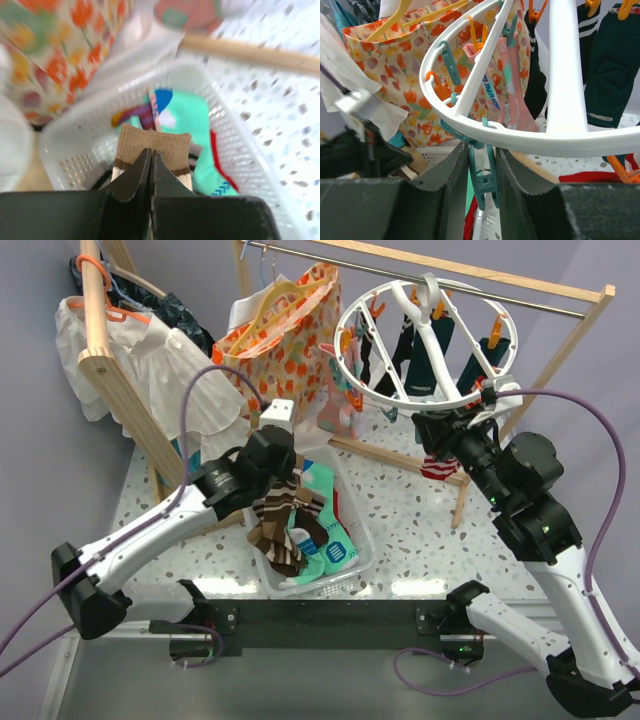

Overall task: Clip the socks to the hanger
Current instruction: Pick up the sock from the bin, then clamp the sock onto the hanger.

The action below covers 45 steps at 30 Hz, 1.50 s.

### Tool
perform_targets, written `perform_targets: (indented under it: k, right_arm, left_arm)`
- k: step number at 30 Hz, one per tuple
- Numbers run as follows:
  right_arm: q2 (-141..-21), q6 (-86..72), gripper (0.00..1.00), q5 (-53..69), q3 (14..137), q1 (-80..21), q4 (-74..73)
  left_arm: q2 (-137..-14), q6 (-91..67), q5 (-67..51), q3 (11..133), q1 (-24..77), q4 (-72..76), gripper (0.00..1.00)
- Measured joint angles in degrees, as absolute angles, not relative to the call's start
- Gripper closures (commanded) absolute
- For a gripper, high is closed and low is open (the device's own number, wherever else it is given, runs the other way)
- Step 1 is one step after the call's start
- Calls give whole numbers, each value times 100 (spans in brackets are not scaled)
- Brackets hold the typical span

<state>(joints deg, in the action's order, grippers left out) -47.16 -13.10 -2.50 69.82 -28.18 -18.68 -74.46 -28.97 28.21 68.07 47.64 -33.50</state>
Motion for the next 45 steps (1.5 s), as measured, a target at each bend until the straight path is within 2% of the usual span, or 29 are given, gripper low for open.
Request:
perform_targets:
  k: [9, 17, 21, 31, 45]
  right_arm:
    - [-4722, -1306, 100, -248, 6984, -2818, -1865]
    - [-4759, -1308, 100, -242, 7043, -2818, -1872]
    - [-4768, -1334, 100, -204, 7057, -2818, -1870]
    - [-4772, -1573, 100, -174, 7057, -2818, -1806]
    - [-4816, -2305, 100, 108, 6788, -2818, -1227]
  left_arm:
    - [-6469, -2016, 2705, 7476, 4764, -2641, 100]
    - [-6267, -1435, 1474, 7529, 4764, -1212, 100]
    - [-6261, -1448, 692, 7052, 4764, -16, 100]
    - [-6923, -1852, -294, 5774, 5109, 2145, 100]
    - [-7669, -2255, -434, 5581, 5378, 3601, 100]
